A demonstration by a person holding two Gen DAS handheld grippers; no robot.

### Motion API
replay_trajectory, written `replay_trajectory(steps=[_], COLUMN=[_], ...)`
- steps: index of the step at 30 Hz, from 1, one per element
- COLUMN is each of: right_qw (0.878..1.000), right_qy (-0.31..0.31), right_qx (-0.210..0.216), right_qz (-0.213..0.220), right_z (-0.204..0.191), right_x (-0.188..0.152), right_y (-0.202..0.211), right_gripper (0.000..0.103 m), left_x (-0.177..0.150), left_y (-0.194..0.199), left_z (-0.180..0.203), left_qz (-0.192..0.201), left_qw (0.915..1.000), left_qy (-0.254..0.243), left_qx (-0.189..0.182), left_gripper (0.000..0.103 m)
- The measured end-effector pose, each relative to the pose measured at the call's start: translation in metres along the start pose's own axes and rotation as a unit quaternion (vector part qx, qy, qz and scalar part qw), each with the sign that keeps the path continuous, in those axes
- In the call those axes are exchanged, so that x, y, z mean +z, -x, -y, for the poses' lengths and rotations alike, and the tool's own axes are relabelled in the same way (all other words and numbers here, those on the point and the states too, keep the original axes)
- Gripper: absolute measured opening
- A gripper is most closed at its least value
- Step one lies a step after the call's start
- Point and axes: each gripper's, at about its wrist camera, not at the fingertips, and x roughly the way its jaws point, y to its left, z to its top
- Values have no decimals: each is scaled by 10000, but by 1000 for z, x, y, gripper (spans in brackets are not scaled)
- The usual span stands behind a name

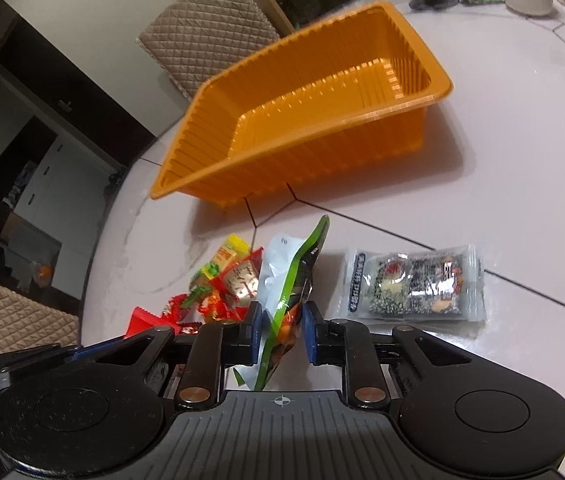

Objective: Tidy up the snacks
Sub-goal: 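Grasp the white-green snack pouch with the right tool and lift it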

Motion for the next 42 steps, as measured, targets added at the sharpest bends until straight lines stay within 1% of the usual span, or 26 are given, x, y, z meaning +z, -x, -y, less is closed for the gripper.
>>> replay_trajectory(steps=[6, 8, 11, 12, 14, 16, 20, 22, 23, 24, 26, 27, 29, 30, 32, 33, 42], right_qw=[9999, 9999, 9990, 9975, 9923, 9867, 9842, 9856, 9862, 9874, 9876, 9868, 9853, 9848, 9833, 9833, 9832], right_qy=[-3, 82, 410, 637, 1080, 1387, 1438, 1324, 1273, 1230, 1270, 1302, 1351, 1381, 1402, 1389, 1421], right_qx=[74, 26, -88, -125, -235, -361, -496, -529, -543, -555, -567, -651, -734, -735, -826, -848, -837], right_qz=[95, 60, -155, -289, -552, -763, -901, -911, -906, -826, -723, -706, -748, -752, -817, -815, -789], right_z=[-2, -3, -7, -11, -17, -21, -19, -18, -17, -18, -21, -22, -25, -26, -27, -27, -26], right_x=[7, 9, 10, 8, 2, -5, -13, -15, -14, -15, -17, -18, -17, -18, -19, -19, -19], right_y=[15, 17, 16, 15, 12, 9, 2, -1, -3, -2, -4, -6, -13, -15, -17, -18, -16], right_gripper=[21, 21, 21, 21, 21, 21, 22, 34, 53, 62, 62, 62, 60, 51, 37, 33, 29], left_x=[9, 13, 15, 15, 15, 14, 11, 9, 8, 7, 7, 6, 5, 5, 4, 3, 3], left_y=[5, 6, 6, 6, 5, 5, 3, 3, 3, 4, 4, 4, 3, 3, 3, 3, 3], left_z=[-1, -1, 0, 1, 1, 2, 2, 2, 2, 2, 1, 0, 0, 0, 0, 0, 1], left_qz=[71, 104, 119, 114, 101, 86, 42, 27, 24, 24, 18, 14, -3, -7, -12, -12, 1], left_qw=[10000, 9999, 9999, 9999, 9999, 9999, 9999, 9999, 9999, 9999, 9999, 9999, 9999, 9999, 9998, 9998, 9998], left_qy=[21, 16, 5, -1, -1, 8, 42, 56, 66, 77, 98, 110, 124, 131, 142, 143, 161], left_qx=[-32, -43, -65, -74, -92, -111, -128, -127, -123, -121, -110, -103, -94, -86, -99, -99, -123], left_gripper=[21, 21, 21, 21, 21, 21, 21, 21, 21, 21, 21, 21, 21, 21, 21, 21, 21])
